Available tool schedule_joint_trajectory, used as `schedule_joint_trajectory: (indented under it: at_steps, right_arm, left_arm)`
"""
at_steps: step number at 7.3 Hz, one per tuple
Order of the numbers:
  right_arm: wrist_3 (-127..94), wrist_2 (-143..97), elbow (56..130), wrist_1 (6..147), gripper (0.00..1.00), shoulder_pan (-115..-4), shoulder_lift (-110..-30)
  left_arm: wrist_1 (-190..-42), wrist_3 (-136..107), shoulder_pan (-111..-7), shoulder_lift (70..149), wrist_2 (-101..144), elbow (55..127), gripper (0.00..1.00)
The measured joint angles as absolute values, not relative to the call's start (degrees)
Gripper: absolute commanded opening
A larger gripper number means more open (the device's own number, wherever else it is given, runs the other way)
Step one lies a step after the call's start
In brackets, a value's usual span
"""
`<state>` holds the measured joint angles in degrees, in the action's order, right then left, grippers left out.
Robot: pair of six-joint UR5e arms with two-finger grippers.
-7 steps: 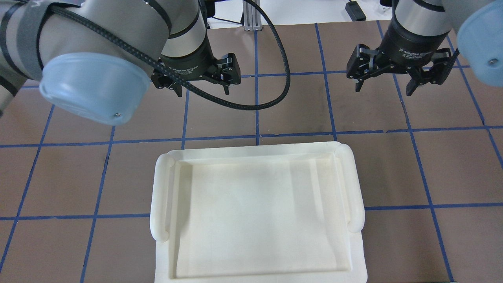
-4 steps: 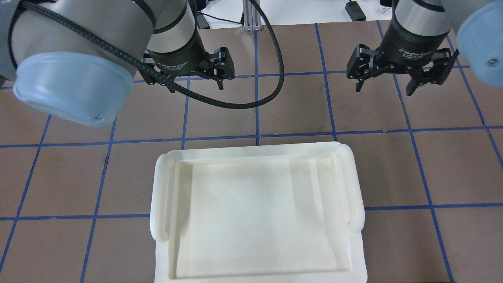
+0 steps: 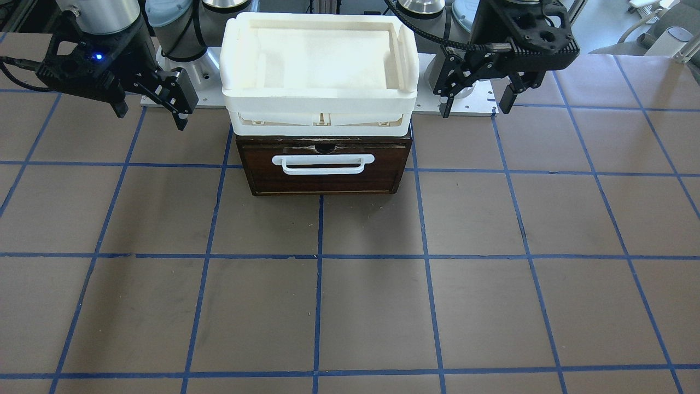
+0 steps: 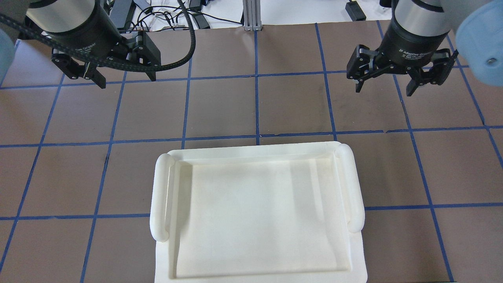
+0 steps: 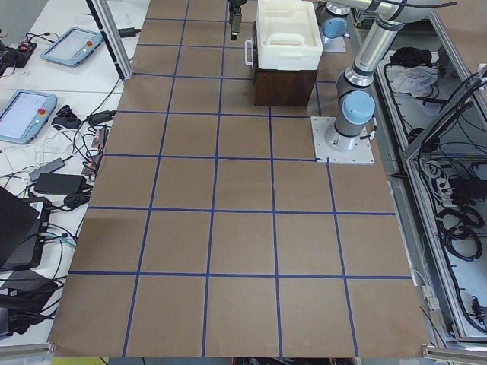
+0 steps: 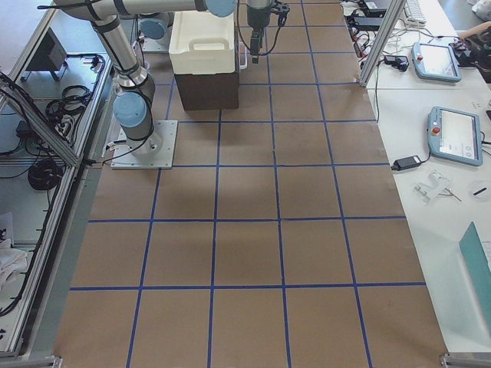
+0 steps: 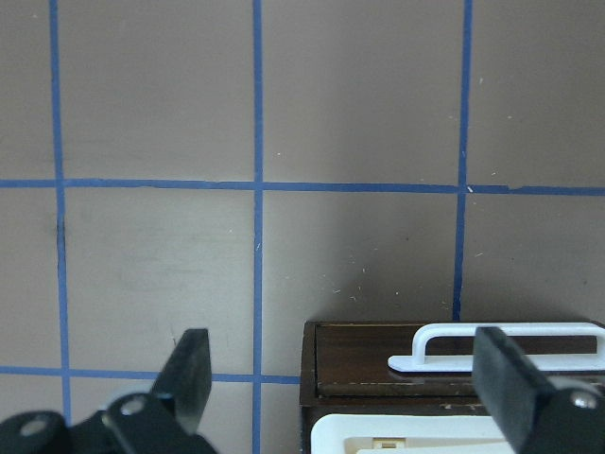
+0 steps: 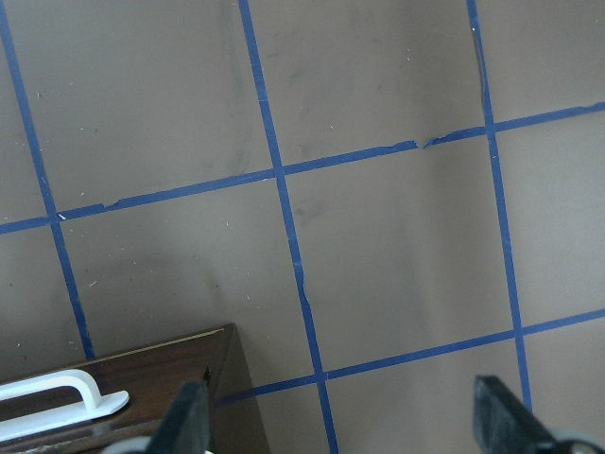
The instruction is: Put scissors in drawer and close it
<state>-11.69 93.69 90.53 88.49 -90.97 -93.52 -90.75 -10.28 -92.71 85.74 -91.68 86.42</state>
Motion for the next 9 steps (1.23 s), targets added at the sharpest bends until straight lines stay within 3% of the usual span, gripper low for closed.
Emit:
schedule_joint_trajectory:
  at_steps: [9]
  right_arm:
    - [-11.7,93.7,90.6,88.3,1.0,-91.0,-93.6]
  left_arm:
    - [-91.3,-4.7,-92.0,84.9,-91.7,87.4,1.0]
